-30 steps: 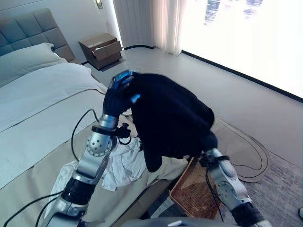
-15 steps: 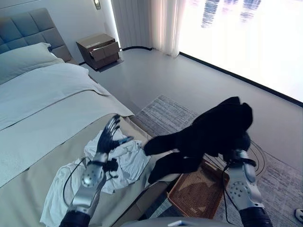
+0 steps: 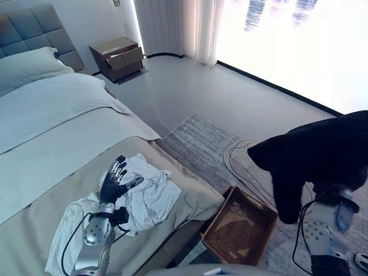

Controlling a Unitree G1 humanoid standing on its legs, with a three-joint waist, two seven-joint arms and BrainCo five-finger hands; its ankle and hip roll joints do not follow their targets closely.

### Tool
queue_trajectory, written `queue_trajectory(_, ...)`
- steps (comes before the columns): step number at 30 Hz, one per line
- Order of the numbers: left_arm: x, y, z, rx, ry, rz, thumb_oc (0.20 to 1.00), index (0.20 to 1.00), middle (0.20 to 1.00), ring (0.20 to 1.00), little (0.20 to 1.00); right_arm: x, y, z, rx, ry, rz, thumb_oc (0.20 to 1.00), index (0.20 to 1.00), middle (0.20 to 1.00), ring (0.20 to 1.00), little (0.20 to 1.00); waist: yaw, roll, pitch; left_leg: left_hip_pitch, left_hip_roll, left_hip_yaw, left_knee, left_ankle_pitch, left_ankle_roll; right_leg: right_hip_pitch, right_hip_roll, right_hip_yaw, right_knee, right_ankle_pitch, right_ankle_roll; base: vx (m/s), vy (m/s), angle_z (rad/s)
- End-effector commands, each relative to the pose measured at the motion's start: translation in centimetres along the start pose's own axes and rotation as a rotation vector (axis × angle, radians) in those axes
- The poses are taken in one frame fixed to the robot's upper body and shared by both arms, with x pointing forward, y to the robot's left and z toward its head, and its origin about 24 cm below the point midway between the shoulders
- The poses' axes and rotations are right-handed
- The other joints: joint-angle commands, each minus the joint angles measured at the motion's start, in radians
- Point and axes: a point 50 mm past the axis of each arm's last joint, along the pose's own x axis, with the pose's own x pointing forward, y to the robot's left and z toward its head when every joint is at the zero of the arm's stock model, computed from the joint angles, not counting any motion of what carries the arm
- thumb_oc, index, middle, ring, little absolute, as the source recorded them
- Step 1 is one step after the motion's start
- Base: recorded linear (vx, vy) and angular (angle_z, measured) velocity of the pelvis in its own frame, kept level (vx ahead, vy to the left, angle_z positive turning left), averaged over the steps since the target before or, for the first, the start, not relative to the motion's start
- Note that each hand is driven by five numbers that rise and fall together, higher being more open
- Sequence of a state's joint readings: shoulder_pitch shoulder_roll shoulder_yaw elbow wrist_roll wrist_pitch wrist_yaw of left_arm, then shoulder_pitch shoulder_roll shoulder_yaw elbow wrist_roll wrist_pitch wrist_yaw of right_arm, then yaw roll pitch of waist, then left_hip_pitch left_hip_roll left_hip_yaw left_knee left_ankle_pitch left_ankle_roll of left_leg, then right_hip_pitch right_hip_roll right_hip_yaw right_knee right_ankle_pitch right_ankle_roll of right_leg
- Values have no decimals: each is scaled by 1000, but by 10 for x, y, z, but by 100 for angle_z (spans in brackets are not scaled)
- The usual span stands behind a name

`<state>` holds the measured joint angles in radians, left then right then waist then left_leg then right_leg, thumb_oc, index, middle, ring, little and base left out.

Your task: Pick up clothes into the bucket

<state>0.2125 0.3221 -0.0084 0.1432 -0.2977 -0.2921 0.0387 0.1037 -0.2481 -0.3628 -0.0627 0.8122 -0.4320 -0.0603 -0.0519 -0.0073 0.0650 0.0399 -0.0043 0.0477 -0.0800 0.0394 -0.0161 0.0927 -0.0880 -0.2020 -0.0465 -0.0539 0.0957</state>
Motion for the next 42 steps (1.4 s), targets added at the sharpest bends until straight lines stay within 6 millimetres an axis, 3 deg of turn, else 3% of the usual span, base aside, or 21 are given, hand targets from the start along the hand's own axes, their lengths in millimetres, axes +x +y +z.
queue_trajectory(1,11,20,32,9,-172,75,1000,1000,1000,1000,1000,11,17,35,44,-211,104,200,200,200,200,200,-9,-48,-22,-42,80,-8,64,-52,-30,-72,-110,-13,5,129,81,-53,-15,-1)
queue_trajectory(6,7,27,37,-31,-215,137,1000,1000,1000,1000,1000,-6,-3,17,-58,-45,83,200,200,200,200,200,-18,-53,-13,-41,82,-3,70,-55,-30,-77,-105,-1,9,129,78,-5,-14,-3)
queue_trajectory(7,6,30,38,-41,-227,155,1000,1000,1000,1000,1000,-12,-11,10,-168,32,99,200,200,200,200,200,-21,-55,-9,-42,83,-1,72,-55,-30,-79,-104,2,9,129,78,0,0,0)
queue_trajectory(8,6,30,38,-42,-226,156,1000,1000,1000,1000,1000,-12,-11,10,-171,32,99,200,200,200,200,200,-22,-55,-9,-42,83,-1,72,-55,-30,-79,-104,2,9,129,78,0,0,0)
queue_trajectory(9,4,31,41,-47,-249,162,1000,1000,1000,1000,1000,-20,-24,2,-273,114,88,200,200,200,200,200,-23,-56,-5,-45,83,-1,76,-56,-29,-81,-105,2,12,128,78,0,0,0)
queue_trajectory(18,6,30,54,-119,-341,189,1000,1000,1000,1000,1000,-40,-52,-48,-397,368,-3,200,200,200,200,200,-6,-51,57,-90,70,-16,172,-91,-19,-94,-125,2,66,109,78,-9,0,-1)
queue_trajectory(23,11,23,66,-160,-398,157,1000,1000,1000,1000,1000,-34,-48,-65,-418,414,5,200,200,200,200,200,4,-45,128,-146,60,-33,236,-108,-8,-142,-142,1,147,83,74,-105,18,4)
queue_trajectory(24,17,18,78,-180,-448,136,1000,1000,1000,1000,1000,-27,-37,-74,-424,419,38,200,200,200,200,200,8,-45,190,-204,59,-39,292,-111,-7,-204,-150,5,211,73,69,-244,7,5)
queue_trajectory(30,27,6,98,-214,-536,99,1000,1000,1000,1000,1000,-3,-10,-84,-455,391,120,200,200,200,200,200,19,-40,261,-421,54,-58,461,-133,-7,-407,-166,27,367,41,52,-179,-3,13)
queue_trajectory(39,26,-17,127,-292,-660,27,1000,1000,1000,1000,1000,25,5,-100,-540,378,36,200,200,200,200,200,46,-7,280,-711,40,-82,677,-183,-2,-705,-171,56,600,-28,27,-125,0,8)
queue_trajectory(42,25,-24,137,-332,-699,4,1000,1000,1000,1000,1000,43,12,-102,-578,359,-3,200,200,200,200,200,58,7,286,-820,36,-83,739,-188,1,-811,-178,65,673,-40,20,-90,11,6)
